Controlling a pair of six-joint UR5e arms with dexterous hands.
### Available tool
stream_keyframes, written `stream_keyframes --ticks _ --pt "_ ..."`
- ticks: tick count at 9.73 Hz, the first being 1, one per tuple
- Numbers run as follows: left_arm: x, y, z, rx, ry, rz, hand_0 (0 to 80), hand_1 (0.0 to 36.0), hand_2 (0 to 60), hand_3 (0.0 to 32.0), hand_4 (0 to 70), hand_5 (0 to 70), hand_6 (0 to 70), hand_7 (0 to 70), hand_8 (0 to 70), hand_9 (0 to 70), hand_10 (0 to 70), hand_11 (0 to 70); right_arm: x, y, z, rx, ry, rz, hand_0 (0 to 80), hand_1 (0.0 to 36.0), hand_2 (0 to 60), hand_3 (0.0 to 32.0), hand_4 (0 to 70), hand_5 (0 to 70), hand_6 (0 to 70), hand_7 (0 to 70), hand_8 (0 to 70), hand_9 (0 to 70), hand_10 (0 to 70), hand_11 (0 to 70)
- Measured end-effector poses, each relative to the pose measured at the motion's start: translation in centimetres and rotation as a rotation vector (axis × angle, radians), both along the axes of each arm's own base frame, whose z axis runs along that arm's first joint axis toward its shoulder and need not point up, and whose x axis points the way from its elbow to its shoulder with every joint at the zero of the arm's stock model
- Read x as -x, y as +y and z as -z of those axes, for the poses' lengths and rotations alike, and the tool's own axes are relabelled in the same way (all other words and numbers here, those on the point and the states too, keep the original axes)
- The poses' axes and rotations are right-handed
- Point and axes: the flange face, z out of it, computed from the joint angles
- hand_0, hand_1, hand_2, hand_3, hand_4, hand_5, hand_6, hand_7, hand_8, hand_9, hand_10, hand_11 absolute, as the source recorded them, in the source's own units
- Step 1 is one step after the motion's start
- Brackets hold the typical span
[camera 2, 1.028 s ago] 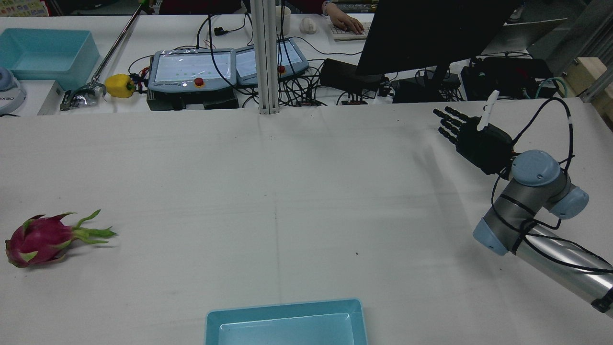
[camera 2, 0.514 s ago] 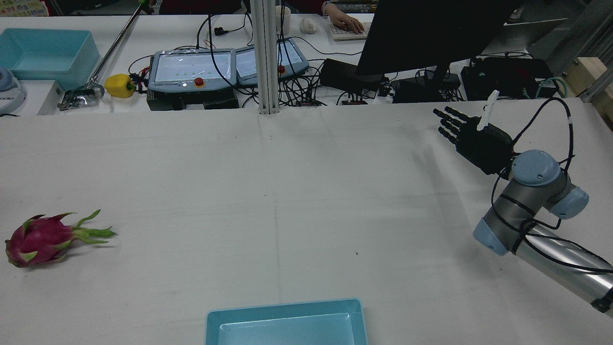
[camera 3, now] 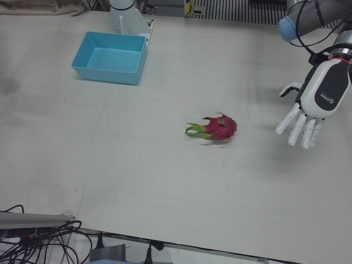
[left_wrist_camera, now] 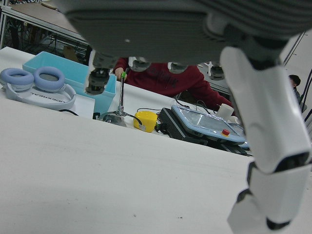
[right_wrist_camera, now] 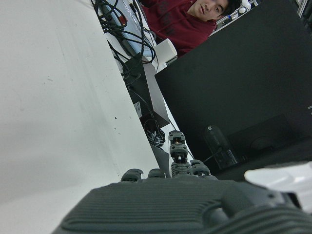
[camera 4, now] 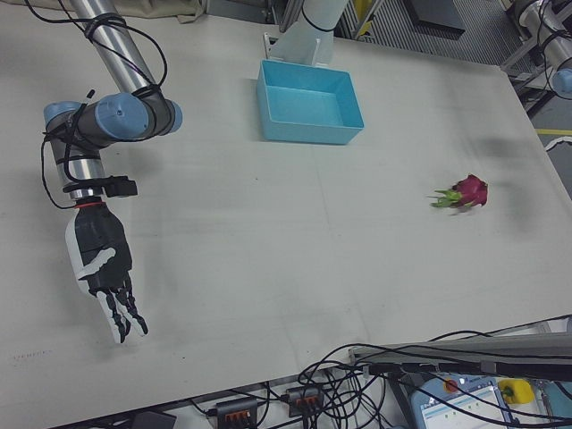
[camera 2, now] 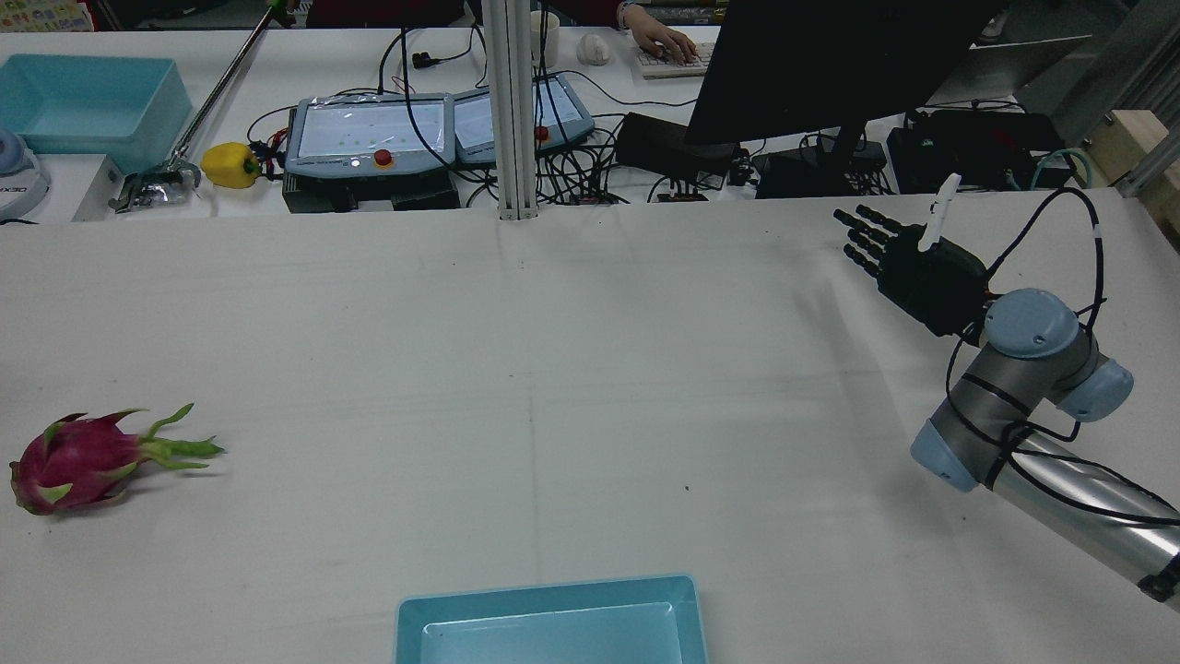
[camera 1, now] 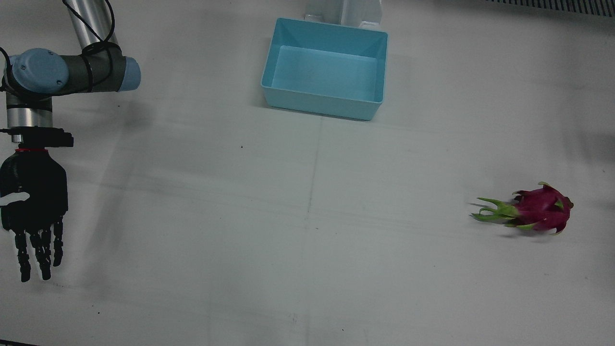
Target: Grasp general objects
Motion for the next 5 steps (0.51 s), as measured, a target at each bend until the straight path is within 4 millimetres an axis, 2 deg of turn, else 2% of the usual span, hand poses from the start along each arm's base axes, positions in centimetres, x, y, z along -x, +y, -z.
stream_keyframes --ticks 1,3,5 --pt "0.01 0.0 0.01 0.0 0.002 0.0 63.1 36.0 41.2 23.2 0.0 0.0 0.0 0.0 0.0 0.0 0.0 0.0 0.0 0.0 0.0 0.0 0.0 0.0 0.0 0.0 0.0 0.0 0.0 0.0 0.0 0.0 0.0 0.0 0.0 0.0" --pt "0.02 -0.01 -0.02 0.0 0.005 0.001 63.4 36.0 38.6 22.8 0.0 0.0 0.0 0.0 0.0 0.0 0.0 0.0 0.0 0.0 0.0 0.0 0.0 0.0 0.0 0.0 0.0 0.0 0.0 0.0 0.0 0.0 0.0 0.0 0.0 0.0" --pt "0.04 -0.06 -0.04 0.002 0.013 0.004 63.9 36.0 45.1 21.8 0.0 0.0 0.0 0.0 0.0 0.0 0.0 0.0 0.0 0.0 0.0 0.0 0.0 0.0 0.0 0.0 0.0 0.0 0.0 0.0 0.0 0.0 0.0 0.0 0.0 0.0"
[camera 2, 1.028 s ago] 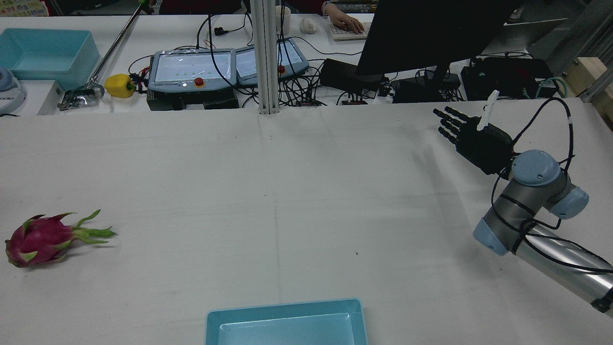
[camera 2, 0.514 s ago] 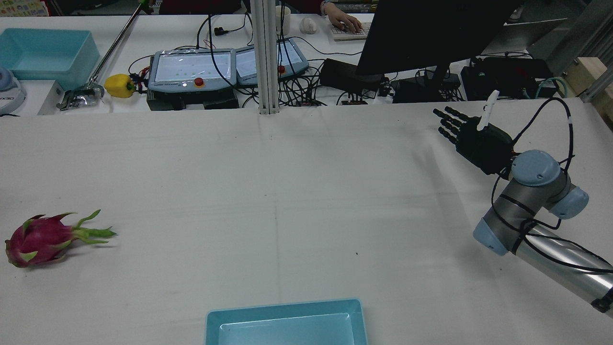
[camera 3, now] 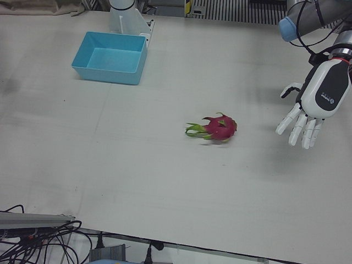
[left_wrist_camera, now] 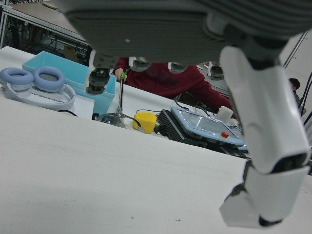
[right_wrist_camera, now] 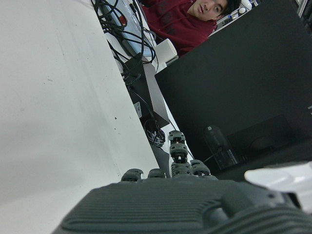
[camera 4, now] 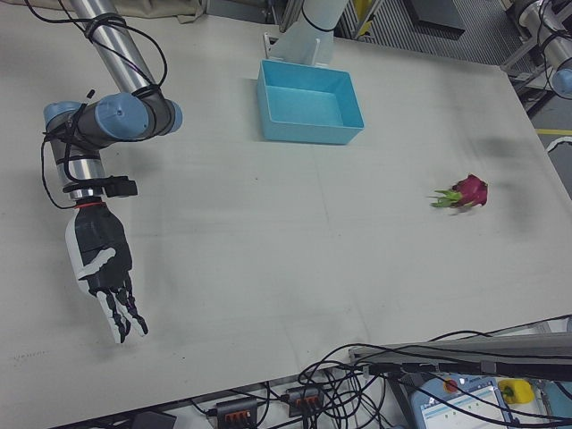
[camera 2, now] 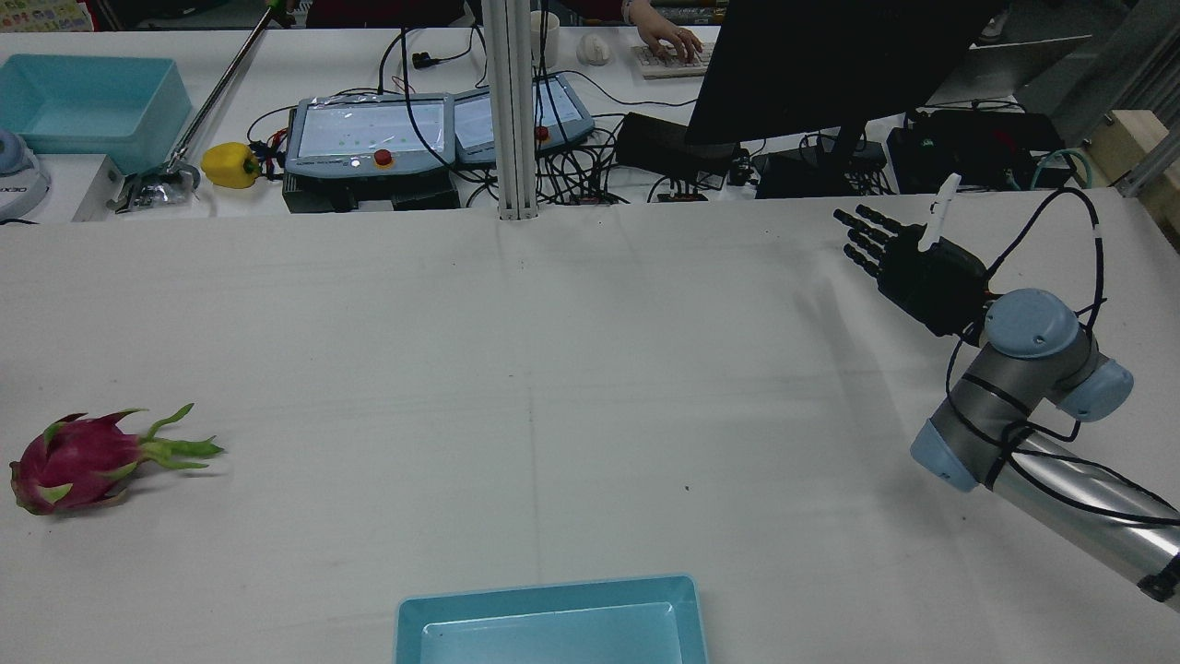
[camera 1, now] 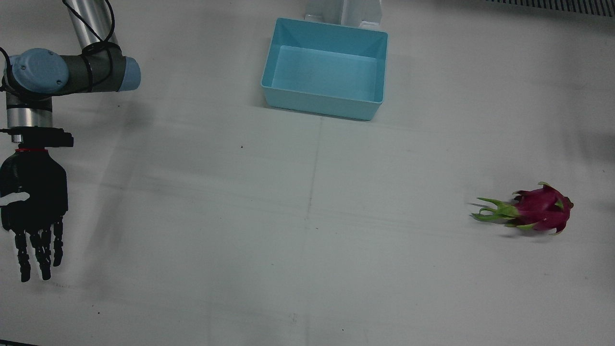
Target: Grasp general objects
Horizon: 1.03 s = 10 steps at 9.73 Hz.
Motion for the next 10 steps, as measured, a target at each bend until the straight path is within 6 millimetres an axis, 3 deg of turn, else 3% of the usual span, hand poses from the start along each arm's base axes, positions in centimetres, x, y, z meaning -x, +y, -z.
stream_keyframes --ticks 1,4,9,10 --pt "0.02 -0.04 0.03 0.0 0.004 0.003 63.9 36.0 47.4 22.0 0.0 0.0 0.0 0.0 0.0 0.0 0.0 0.0 0.0 0.0 0.0 0.0 0.0 0.0 0.0 0.0 0.0 0.0 0.0 0.0 0.0 0.0 0.0 0.0 0.0 0.0" --pt "0.05 -0.2 0.22 0.003 0.027 0.006 64.7 36.0 45.0 22.0 0.0 0.0 0.0 0.0 0.0 0.0 0.0 0.0 0.0 0.0 0.0 0.0 0.0 0.0 0.0 0.0 0.0 0.0 0.0 0.0 0.0 0.0 0.0 0.0 0.0 0.0" --pt "0.05 -0.29 0.26 0.001 0.036 0.006 63.8 36.0 46.4 22.6 0.0 0.0 0.0 0.0 0.0 0.0 0.0 0.0 0.0 0.01 -0.01 0.001 0.0 0.0 0.0 0.0 0.0 0.0 0.0 0.0 0.0 0.0 0.0 0.0 0.0 0.0" --pt "0.06 -0.27 0.23 0.001 0.036 0.005 62.6 36.0 59.3 22.4 0.0 0.0 0.0 0.0 0.0 0.0 0.0 0.0 0.0 0.01 0.0 0.0 0.0 0.0 0.0 0.0 0.0 0.0 0.0 0.0 0.0 0.0 0.0 0.0 0.0 0.0"
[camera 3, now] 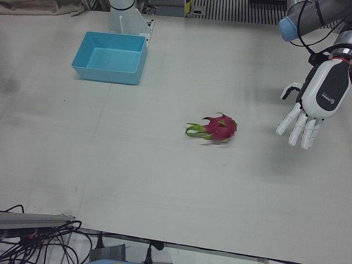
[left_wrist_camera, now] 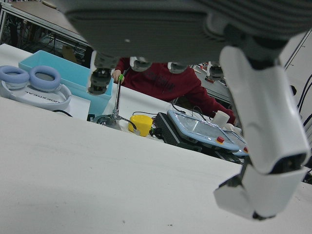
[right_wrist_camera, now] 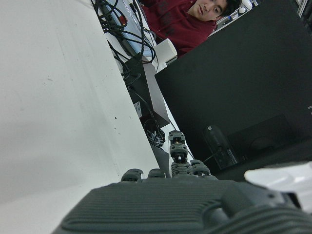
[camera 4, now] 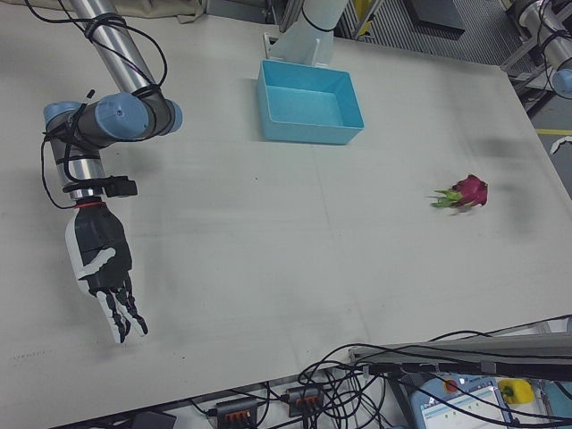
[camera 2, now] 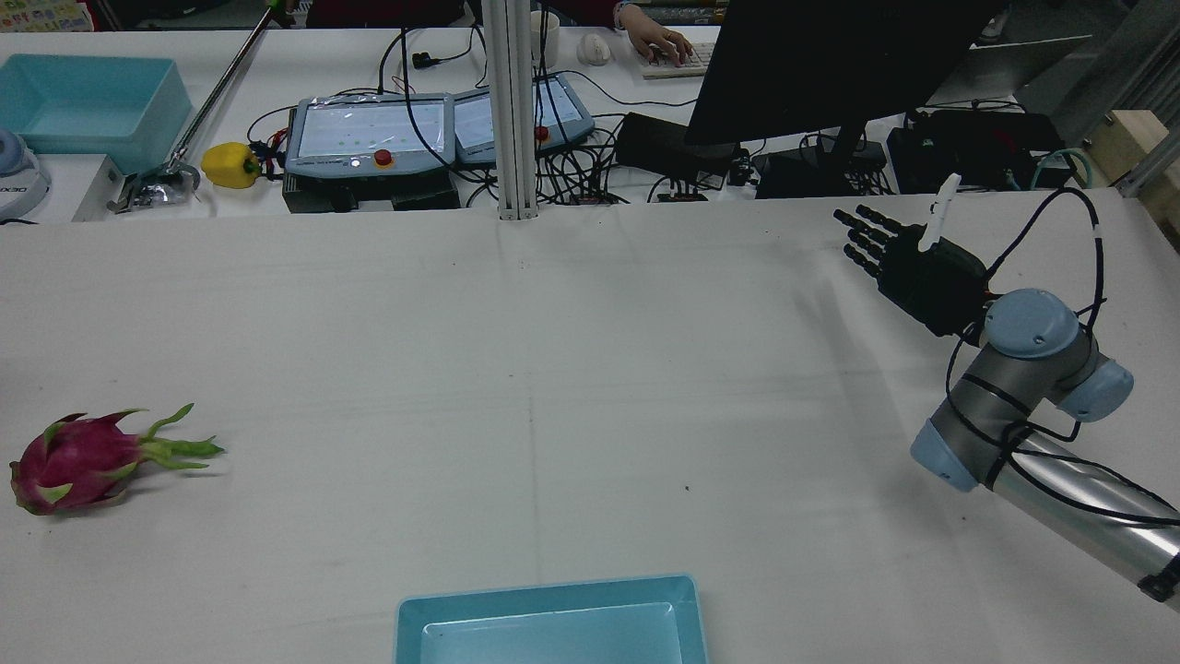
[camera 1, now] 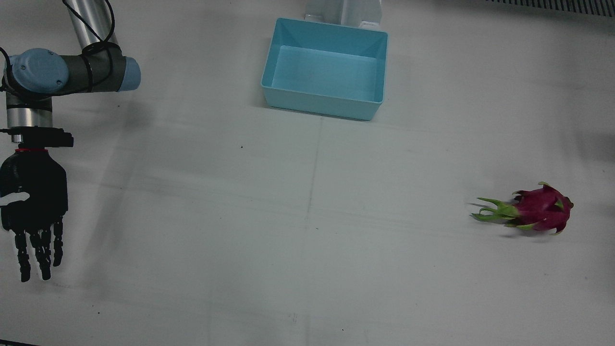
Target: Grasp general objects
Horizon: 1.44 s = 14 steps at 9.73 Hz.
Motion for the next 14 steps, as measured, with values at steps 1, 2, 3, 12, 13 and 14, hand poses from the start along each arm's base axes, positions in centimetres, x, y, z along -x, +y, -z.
stream_keyframes --ticks 1,2,3,12,13,14 --pt "0.0 0.1 -0.1 0.001 -0.001 -0.003 62.2 36.0 60.0 23.2 0.0 0.0 0.0 0.0 0.0 0.0 0.0 0.0 0.0 0.0 0.0 0.0 0.0 0.0 0.0 0.0 0.0 0.0 0.0 0.0 0.0 0.0 0.0 0.0 0.0 0.0" --pt "0.0 0.5 -0.5 0.005 -0.005 -0.005 58.6 35.0 48.7 26.2 0.0 0.0 0.0 0.0 0.0 0.0 0.0 0.0 0.0 0.0 0.0 0.0 0.0 0.0 0.0 0.0 0.0 0.0 0.0 0.0 0.0 0.0 0.0 0.0 0.0 0.0" --pt "-0.1 1.4 -1.2 0.013 -0.008 -0.007 54.0 27.4 30.6 32.0 0.0 0.0 0.0 0.0 0.0 0.0 0.0 0.0 0.0 0.0 0.0 0.0 0.0 0.0 0.0 0.0 0.0 0.0 0.0 0.0 0.0 0.0 0.0 0.0 0.0 0.0" --pt "-0.7 5.1 -3.8 0.013 0.057 -0.045 56.1 36.0 60.0 31.0 0.0 0.0 0.0 0.0 0.0 0.0 0.0 0.0 0.0 0.0 -0.2 0.002 0.002 0.0 0.0 0.0 0.0 0.0 0.0 0.0 0.0 0.0 0.0 0.0 0.0 0.0" --pt "-0.6 5.2 -3.8 -0.032 0.061 -0.032 57.3 36.0 60.0 29.0 0.0 0.0 0.0 0.0 0.0 0.0 0.0 0.0 0.0 0.0 -0.1 0.002 0.001 0.0 0.0 0.0 0.0 0.0 0.0 0.0 0.0 0.0 0.0 0.0 0.0 0.0" --pt "-0.5 5.0 -3.6 -0.079 0.063 -0.019 61.0 36.0 60.0 25.6 0.0 0.0 0.0 0.0 0.0 0.0 0.0 0.0 0.0 0.0 -0.1 0.002 0.001 0.0 0.0 0.0 0.0 0.0 0.0 0.0 0.0 0.0 0.0 0.0 0.0 0.0"
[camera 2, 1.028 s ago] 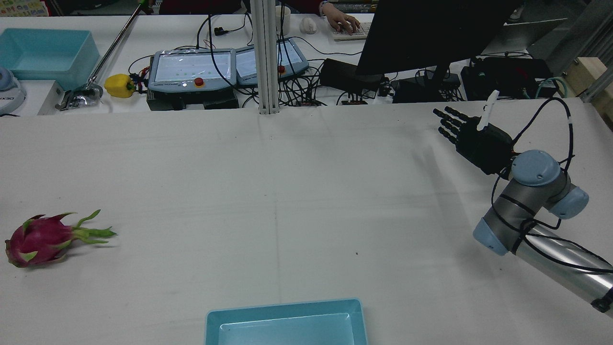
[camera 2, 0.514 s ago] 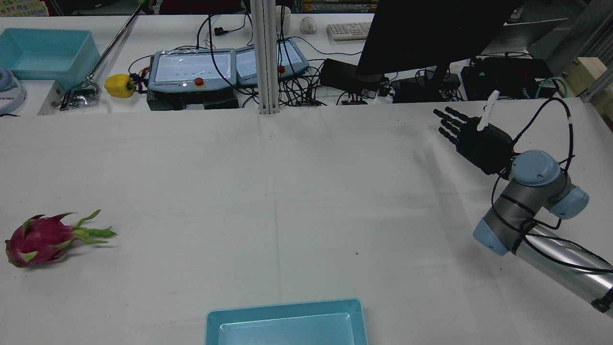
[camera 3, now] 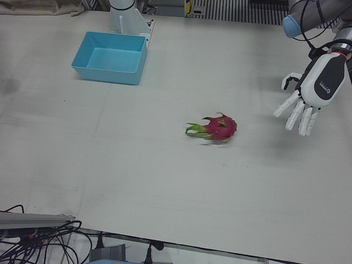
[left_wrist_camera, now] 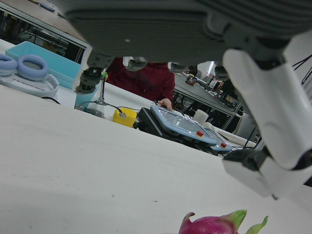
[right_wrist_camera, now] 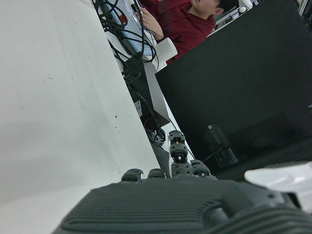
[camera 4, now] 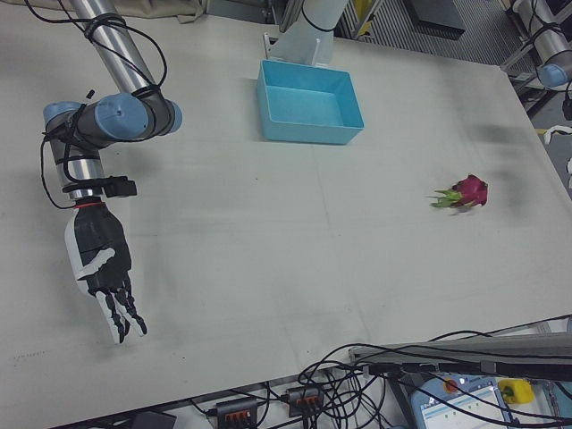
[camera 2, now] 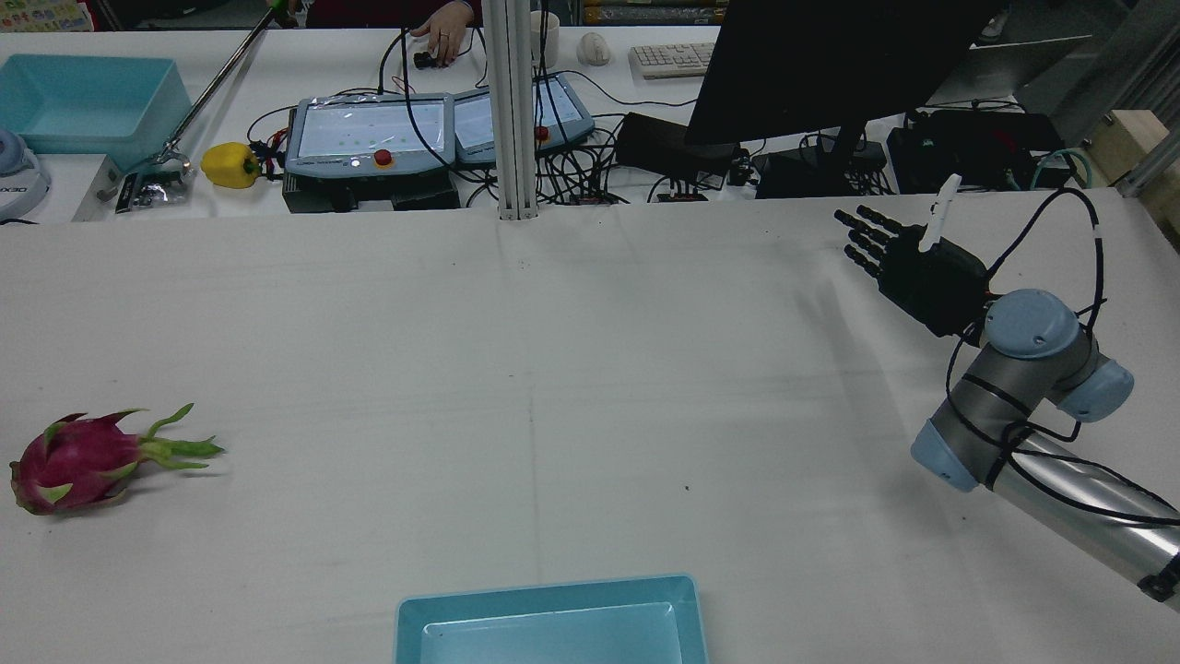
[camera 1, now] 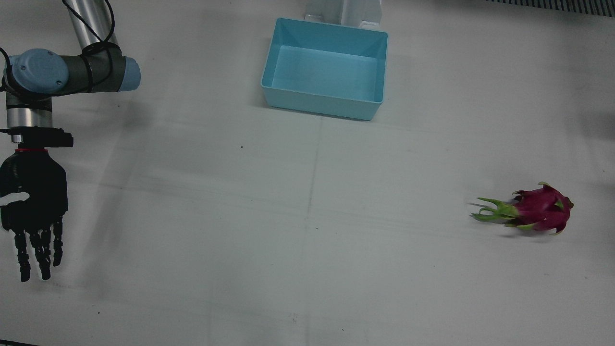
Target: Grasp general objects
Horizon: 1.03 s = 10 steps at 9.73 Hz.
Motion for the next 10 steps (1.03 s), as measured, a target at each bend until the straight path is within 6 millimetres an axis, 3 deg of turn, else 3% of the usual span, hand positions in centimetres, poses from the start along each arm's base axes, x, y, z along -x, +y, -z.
stream_keyframes --ticks 2,4,5,6,8,10 --pt "0.1 -0.6 0.7 -0.09 0.0 0.017 65.2 36.0 60.0 21.6 0.0 0.0 0.0 0.0 0.0 0.0 0.0 0.1 0.0 0.0 0.0 0.0 0.0 0.0 0.0 0.0 0.0 0.0 0.0 0.0 0.0 0.0 0.0 0.0 0.0 0.0" --pt "0.3 -1.3 1.4 -0.151 0.007 0.051 75.7 36.0 60.0 17.4 0.0 0.0 0.0 0.0 0.0 0.0 0.0 1.8 0.0 0.0 0.0 0.0 0.0 0.0 0.0 0.0 0.0 0.0 0.0 0.0 0.0 0.0 0.0 0.0 0.0 0.0" --pt "0.5 -1.6 1.8 -0.175 0.013 0.073 73.2 36.0 60.0 16.8 0.0 0.0 0.0 0.0 0.0 0.0 0.0 1.6 0.0 0.0 0.0 -0.001 0.0 0.0 0.0 0.0 0.0 0.0 0.0 0.0 0.0 0.0 0.0 0.0 0.0 0.0" --pt "0.9 -2.2 2.2 -0.201 0.022 0.112 80.0 36.0 60.0 15.0 0.0 0.0 0.0 0.0 0.0 0.0 0.0 2.7 0.0 0.0 0.0 -0.001 -0.001 0.0 0.0 0.0 0.0 0.0 0.0 0.0 0.0 0.0 0.0 0.0 0.0 0.0" --pt "1.7 -4.7 2.3 -0.241 0.043 0.216 80.0 36.0 60.0 11.4 1.2 0.0 0.0 1.0 0.0 0.0 0.0 4.5 0.0 0.0 0.1 -0.002 -0.001 0.0 0.0 0.0 0.0 0.0 0.0 0.0 0.0 0.0 0.0 0.0 0.0 0.0" --pt "2.3 -6.7 2.4 -0.281 0.06 0.296 78.6 36.0 60.0 11.2 1.6 0.0 0.0 0.0 0.0 0.0 0.0 4.2 0.0 0.0 0.1 -0.002 -0.001 0.0 0.0 0.0 0.0 0.0 0.0 0.0 0.0 0.0 0.0 0.0 0.0 0.0"
